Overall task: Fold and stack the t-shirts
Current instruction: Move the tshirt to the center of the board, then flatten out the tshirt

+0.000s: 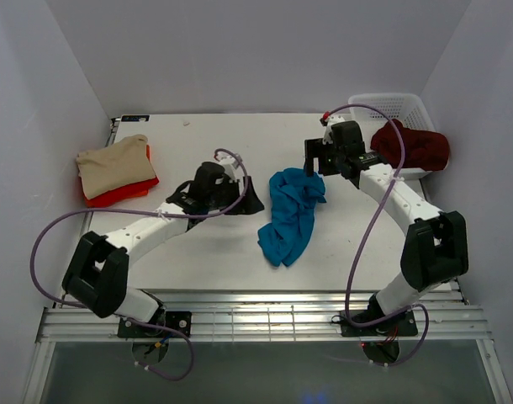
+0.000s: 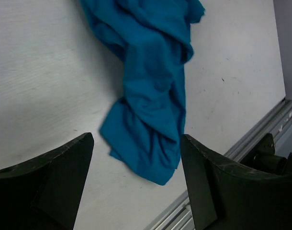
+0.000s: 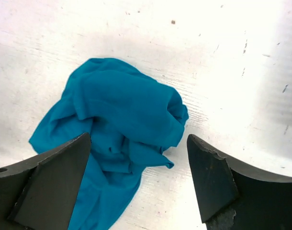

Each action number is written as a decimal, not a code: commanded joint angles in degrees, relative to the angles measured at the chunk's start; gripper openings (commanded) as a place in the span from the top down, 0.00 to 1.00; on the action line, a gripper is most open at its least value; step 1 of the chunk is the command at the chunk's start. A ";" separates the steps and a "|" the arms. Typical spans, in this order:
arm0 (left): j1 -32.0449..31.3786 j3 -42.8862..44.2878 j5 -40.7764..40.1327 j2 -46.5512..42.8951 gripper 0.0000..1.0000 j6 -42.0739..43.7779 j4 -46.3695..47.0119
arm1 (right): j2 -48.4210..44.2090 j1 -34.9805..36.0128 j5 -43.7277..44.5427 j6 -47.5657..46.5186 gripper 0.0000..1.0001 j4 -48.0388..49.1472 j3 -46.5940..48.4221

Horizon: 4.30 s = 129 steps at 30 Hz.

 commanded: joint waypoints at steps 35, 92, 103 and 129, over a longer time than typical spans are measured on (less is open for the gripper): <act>-21.87 0.87 -8.23 12.30 0.32 -6.56 -7.53 | -14.86 2.03 -0.09 5.80 0.15 -5.16 -15.49; -4.48 0.70 -60.26 -3.26 1.00 -4.72 -14.48 | 1.83 6.77 -13.71 3.78 0.18 5.82 -1.97; 8.08 5.44 -57.19 7.64 1.00 3.11 -1.30 | 13.25 10.02 -17.05 3.87 0.38 4.95 10.52; 9.86 7.73 -51.39 4.57 0.31 2.85 -10.12 | -0.86 14.68 -1.67 3.34 0.43 -0.76 -3.52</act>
